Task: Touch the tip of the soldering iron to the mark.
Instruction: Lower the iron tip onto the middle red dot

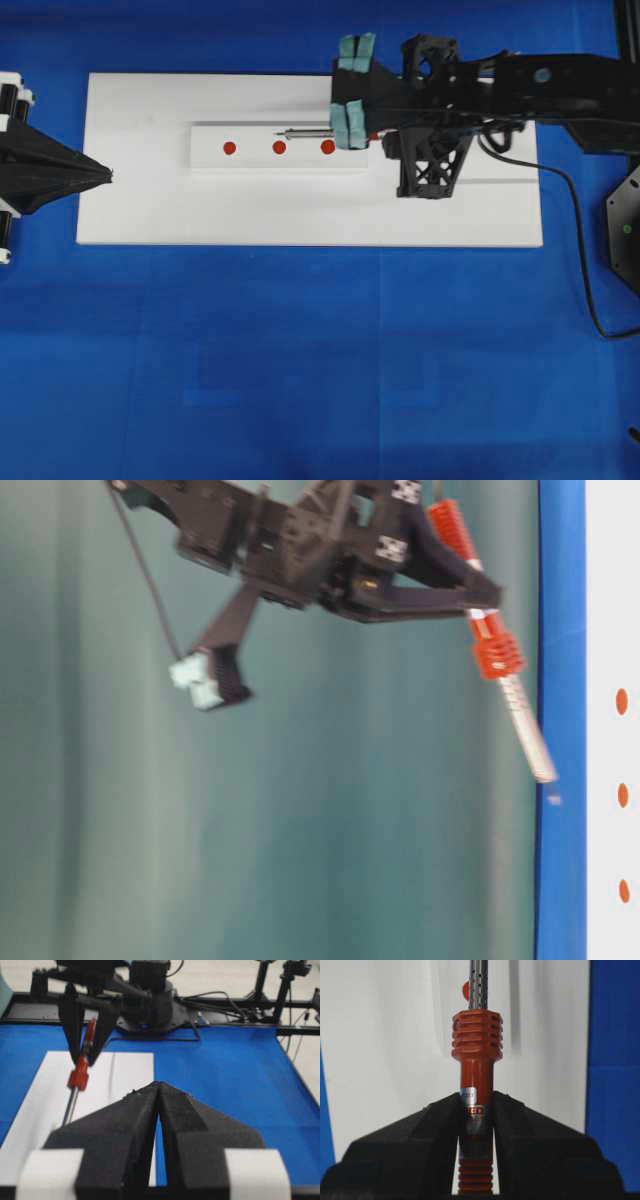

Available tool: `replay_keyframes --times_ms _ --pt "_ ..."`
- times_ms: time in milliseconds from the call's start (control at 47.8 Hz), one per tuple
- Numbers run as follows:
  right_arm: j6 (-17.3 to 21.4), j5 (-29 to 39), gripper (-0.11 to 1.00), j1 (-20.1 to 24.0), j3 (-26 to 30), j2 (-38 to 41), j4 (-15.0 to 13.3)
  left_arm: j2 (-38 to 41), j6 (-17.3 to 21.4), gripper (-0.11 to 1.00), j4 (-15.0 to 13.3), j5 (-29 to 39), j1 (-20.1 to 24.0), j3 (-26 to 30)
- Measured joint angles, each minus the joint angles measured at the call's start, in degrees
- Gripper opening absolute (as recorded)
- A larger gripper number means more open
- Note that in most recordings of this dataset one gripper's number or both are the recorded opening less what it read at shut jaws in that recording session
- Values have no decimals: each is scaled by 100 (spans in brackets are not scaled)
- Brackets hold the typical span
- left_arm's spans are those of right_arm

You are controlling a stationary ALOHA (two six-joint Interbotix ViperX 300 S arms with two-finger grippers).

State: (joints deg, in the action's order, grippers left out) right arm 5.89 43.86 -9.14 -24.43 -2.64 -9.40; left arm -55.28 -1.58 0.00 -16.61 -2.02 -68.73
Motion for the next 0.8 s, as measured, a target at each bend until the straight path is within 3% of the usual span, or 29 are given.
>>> replay_keyframes --times_ms 272,795 --pt "0 -123 7 0 -62 439 18 9 0 2 0 0 0 0" --pt "0 -193 7 0 -88 457 88 9 0 2 0 9 0 0"
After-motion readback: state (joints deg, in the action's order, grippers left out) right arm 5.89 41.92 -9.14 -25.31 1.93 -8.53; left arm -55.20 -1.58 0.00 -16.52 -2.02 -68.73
